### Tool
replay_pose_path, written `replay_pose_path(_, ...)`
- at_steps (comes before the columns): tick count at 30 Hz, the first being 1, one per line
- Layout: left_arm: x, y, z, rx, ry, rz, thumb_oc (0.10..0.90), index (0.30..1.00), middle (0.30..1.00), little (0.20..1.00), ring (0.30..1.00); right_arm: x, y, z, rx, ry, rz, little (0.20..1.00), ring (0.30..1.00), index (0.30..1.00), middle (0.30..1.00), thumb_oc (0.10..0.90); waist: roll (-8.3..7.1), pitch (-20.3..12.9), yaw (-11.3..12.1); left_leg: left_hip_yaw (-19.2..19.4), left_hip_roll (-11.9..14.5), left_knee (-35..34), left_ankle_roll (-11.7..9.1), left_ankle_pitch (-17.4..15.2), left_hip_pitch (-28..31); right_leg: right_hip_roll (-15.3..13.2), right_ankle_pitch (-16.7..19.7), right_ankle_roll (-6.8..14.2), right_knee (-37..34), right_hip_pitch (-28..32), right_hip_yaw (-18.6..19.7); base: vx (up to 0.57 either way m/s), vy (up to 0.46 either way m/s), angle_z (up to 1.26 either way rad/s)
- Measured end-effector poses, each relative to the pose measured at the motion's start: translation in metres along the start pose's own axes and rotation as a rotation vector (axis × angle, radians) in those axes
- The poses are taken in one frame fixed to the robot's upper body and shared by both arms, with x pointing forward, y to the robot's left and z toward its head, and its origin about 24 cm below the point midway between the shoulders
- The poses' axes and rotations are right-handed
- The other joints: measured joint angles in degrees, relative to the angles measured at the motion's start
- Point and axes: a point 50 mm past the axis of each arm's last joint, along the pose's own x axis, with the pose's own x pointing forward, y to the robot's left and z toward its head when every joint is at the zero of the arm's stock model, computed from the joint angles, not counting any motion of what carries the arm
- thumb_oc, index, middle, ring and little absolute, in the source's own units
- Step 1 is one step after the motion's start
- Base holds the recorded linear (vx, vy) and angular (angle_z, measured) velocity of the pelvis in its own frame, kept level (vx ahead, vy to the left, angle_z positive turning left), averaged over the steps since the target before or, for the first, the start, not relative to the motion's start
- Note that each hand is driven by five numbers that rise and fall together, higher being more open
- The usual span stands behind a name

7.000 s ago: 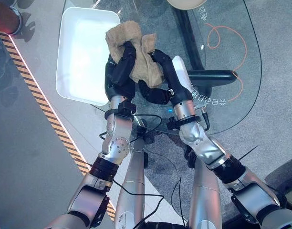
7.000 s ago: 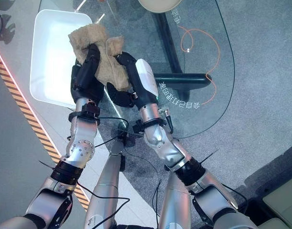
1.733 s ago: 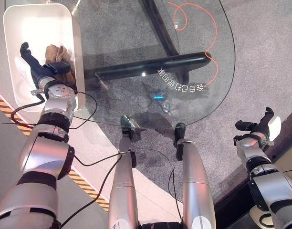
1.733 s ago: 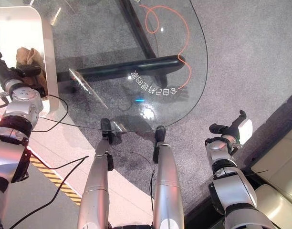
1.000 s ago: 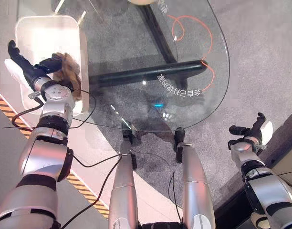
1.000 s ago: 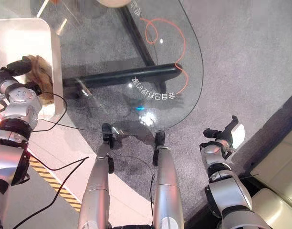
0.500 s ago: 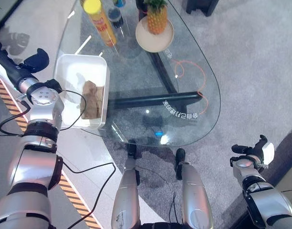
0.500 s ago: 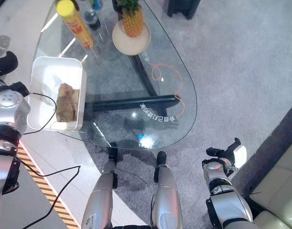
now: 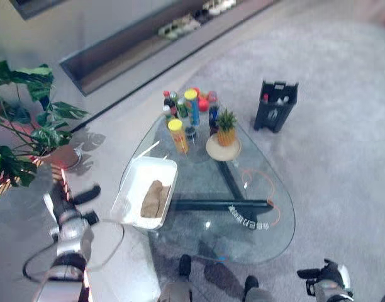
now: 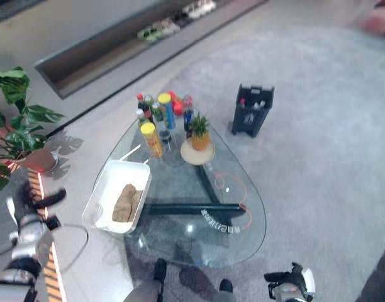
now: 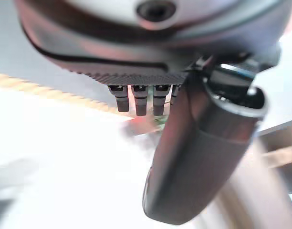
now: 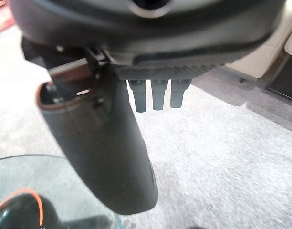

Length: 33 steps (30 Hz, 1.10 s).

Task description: Wipe the table with a cloth and put it in the basket.

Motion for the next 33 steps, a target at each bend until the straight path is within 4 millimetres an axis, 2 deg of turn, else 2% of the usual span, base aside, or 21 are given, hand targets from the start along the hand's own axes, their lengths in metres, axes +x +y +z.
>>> replay_pose_path(2,-0.011,0.007,-0.044,0.081,0.155,-0.017,0.800,0.900,0.900,0.900,0.900,-0.002,0.005,-0.010,-0.069,0.012,0.041,0.900,0.900,0.900,0.900,0.800,-1.14,-2.2,0.0,0.5,-0.4,0.0,0.3,-0.4,0.4,-0.3,0.9,0.1,-1.8,1.3,0.0,0.09,0.001,-0.05)
replay_pose_path(5,-0.030,0.016,-0.092,0.196,0.332,-0.061,0.800,0.900,0.900,0.900,0.900,-0.004,0.009,-0.019,-0.133,0.029,0.079,0.900,0.900,0.900,0.900,0.800,-1.84,-3.4,-0.1,1.0,-0.5,-0.1,0.4,-1.1,1.7,-0.3,1.6,-0.1,-4.0,3.4,0.1,0.04,0.000,-0.06)
replay_pose_path(7,-0.043,0.017,-0.115,0.276,0.409,-0.130,0.800,0.900,0.900,0.900,0.900,-0.005,0.010,-0.026,-0.220,0.024,0.103,0.900,0.900,0.900,0.900,0.800,-1.55,-4.6,-0.1,1.1,-0.3,-0.1,0.5,-1.3,1.8,-0.1,1.9,-0.3,-4.5,3.5,0.2,0.01,-0.003,-0.02)
replay_pose_path(12,-0.068,-0.001,-0.146,0.358,0.536,-0.294,0.800,0.900,0.900,0.900,0.900,-0.008,0.013,-0.038,-0.320,0.047,0.168,0.900,0.900,0.900,0.900,0.800,-0.44,-5.8,-0.1,1.4,-0.3,0.0,0.5,-1.4,1.9,-0.1,2.3,-0.1,-4.6,3.5,0.1,0.01,0.004,-0.02)
replay_pose_path(21,-0.080,-0.016,-0.157,0.585,0.569,-0.482,0.800,0.900,0.900,0.900,0.900,-0.016,0.033,-0.048,-0.362,0.067,0.228,0.900,0.900,0.900,0.900,0.800,-1.42,-5.8,-0.2,2.9,-0.2,-0.1,0.3,-1.3,2.8,-0.2,2.5,0.1,-4.7,3.6,1.5,0.01,0.010,-0.07)
replay_pose_path(33,-0.080,-0.018,-0.157,0.593,0.570,-0.497,0.800,0.900,0.900,0.900,0.900,-0.021,0.044,-0.053,-0.418,0.095,0.307,0.900,0.900,0.900,0.900,0.800,-1.18,-6.0,-0.4,3.1,-0.1,0.0,0.4,-1.4,2.9,-0.1,2.9,0.1,-5.2,3.8,1.7,0.00,0.001,-0.01)
